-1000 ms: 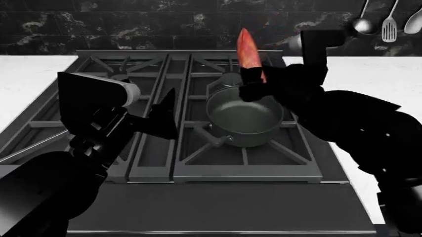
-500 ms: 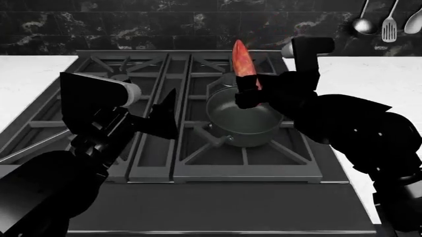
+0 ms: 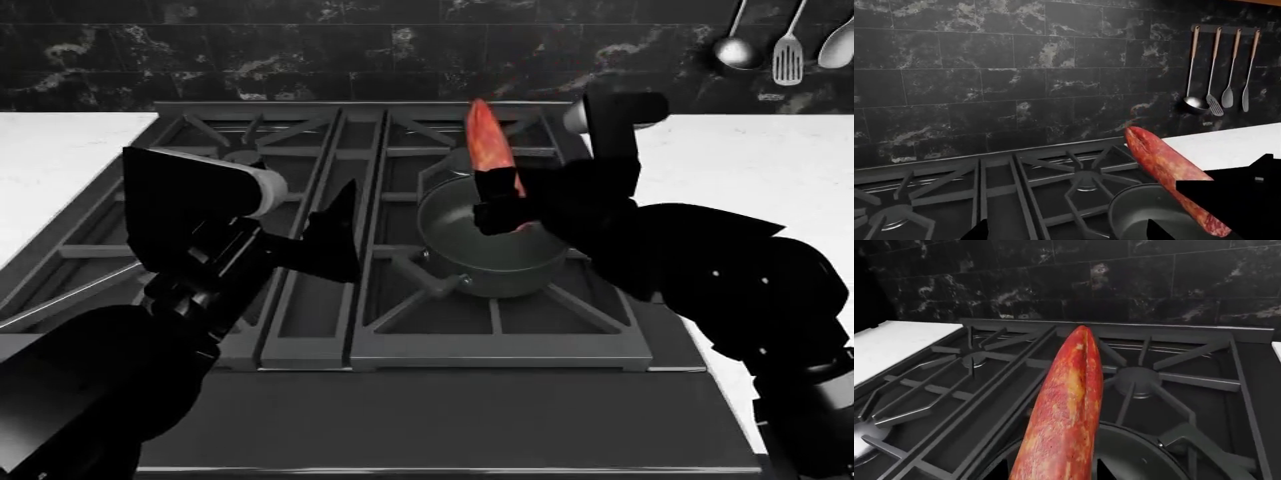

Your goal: Frozen meat rests on a plate on the counter. Retrieve the meat and place it in a pot on a burner. Then turn the burner on.

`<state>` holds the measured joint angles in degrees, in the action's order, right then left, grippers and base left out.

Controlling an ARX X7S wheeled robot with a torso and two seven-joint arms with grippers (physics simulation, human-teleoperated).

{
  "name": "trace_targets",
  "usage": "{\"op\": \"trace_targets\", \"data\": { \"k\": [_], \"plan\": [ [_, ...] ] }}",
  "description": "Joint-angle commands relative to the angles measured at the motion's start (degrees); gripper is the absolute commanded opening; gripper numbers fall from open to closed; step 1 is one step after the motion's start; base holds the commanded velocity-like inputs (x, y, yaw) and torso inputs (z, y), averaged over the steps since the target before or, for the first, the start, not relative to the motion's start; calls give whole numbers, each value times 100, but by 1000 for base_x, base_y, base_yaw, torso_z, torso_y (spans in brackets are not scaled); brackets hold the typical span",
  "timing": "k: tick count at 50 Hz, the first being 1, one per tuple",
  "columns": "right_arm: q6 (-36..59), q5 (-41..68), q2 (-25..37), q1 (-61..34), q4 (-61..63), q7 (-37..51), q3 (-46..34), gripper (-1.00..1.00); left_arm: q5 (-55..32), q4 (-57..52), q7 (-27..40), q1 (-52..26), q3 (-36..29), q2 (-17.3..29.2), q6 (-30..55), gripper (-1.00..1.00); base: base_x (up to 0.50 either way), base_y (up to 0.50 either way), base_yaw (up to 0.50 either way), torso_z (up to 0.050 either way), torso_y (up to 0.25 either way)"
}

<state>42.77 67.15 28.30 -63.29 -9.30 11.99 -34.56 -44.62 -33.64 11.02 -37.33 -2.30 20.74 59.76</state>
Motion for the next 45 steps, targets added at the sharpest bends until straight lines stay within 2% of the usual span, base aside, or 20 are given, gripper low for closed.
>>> {"op": "trace_targets", "data": {
  "k": [1,41,42,45],
  "plan": [
    [12,26,82,128,198,87,68,-100,-20,-3,29,9,-22,19,-27,100,0,0,0,0,0],
    [128,237,187,247,448,318,112,-100,-121,131,104,-5,-90,51,-76,100,0,0,0,0,0],
    [131,241,187,245,451,320,112,100,-122,131,104,-4,-93,54,-81,100,0,0,0,0,0],
    [135,258,192,241,469,335,122,100,-133,132,106,-7,-93,59,-87,100,0,0,0,0,0]
  ]
}}
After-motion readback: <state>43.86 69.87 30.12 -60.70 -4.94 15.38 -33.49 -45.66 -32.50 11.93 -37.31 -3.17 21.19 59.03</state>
